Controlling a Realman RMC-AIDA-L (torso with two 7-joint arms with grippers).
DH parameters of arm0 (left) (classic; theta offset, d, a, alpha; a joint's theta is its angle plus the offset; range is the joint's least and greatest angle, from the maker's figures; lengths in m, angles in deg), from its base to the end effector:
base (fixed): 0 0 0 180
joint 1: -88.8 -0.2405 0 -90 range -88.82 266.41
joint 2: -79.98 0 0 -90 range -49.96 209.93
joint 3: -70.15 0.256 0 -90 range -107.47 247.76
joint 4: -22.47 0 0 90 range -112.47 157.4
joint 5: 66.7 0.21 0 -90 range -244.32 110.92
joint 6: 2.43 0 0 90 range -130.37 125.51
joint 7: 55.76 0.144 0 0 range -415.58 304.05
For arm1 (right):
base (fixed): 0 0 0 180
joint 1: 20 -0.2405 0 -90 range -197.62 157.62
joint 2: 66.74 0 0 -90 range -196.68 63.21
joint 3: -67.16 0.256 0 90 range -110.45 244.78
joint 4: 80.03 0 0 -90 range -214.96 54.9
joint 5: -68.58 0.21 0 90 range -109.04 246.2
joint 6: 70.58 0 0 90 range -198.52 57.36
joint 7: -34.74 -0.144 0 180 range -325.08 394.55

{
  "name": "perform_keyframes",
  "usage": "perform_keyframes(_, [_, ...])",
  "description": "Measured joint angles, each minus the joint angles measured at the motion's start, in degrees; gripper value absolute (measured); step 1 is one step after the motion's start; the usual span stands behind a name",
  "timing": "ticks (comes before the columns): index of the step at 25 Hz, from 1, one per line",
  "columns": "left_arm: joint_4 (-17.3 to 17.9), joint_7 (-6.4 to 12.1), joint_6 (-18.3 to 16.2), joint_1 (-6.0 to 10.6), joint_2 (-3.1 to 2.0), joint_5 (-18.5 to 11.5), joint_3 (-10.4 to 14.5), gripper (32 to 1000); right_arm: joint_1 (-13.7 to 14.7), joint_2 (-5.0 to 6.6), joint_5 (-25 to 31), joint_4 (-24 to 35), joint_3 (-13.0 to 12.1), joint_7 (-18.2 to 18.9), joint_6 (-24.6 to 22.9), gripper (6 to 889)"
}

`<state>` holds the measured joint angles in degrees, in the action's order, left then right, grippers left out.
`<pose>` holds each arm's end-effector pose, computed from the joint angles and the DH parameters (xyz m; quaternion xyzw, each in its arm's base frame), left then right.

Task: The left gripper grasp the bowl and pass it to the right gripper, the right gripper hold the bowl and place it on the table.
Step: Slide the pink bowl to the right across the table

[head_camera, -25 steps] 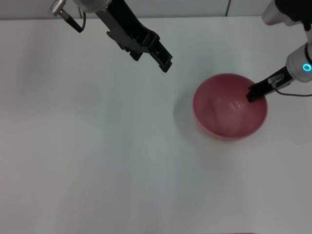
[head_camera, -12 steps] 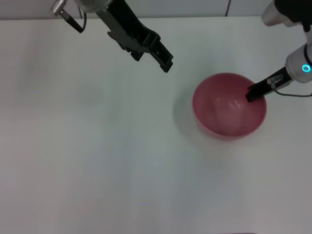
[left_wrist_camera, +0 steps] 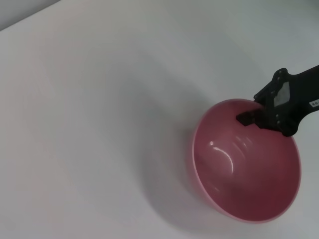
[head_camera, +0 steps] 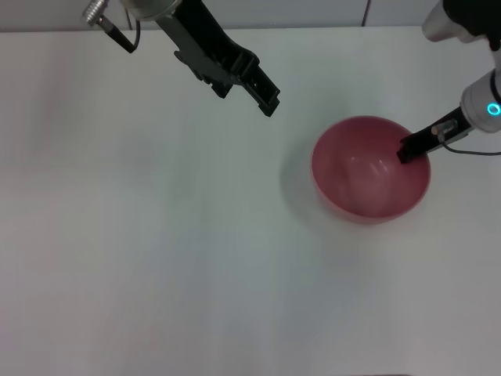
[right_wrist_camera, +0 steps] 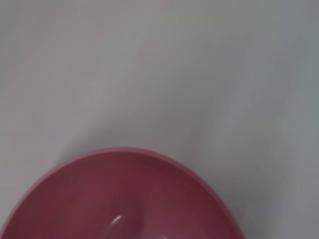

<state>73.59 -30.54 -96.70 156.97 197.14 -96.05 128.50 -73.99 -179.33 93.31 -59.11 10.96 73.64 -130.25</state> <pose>-0.0602 0.4248 0.0045 -0.9048 -0.3887 0.1278 0.1179 0.2735 0.4191 -0.0170 -0.8322 0.4817 -0.1582 0.2244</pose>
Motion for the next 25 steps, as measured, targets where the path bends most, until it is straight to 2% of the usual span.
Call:
perform_keyframes(11, [-0.4, 0.06, 0.5, 0.03, 0.00, 0.0, 0.0, 865, 0.0, -0.01, -0.1, 0.0, -0.4, -0.2, 0.0, 57])
perform_keyframes(19, [-0.7, 0.18, 0.6, 0.03, 0.00, 0.0, 0.0, 865, 0.0, -0.01, 0.3, 0.0, -0.1, 1.8, -0.6, 59])
perform_keyframes(25, [-0.7, 0.32, 0.6, -0.29, 0.00, 0.0, 0.0, 865, -0.1, 0.08, 0.4, 0.3, 0.1, 2.7, -0.7, 145])
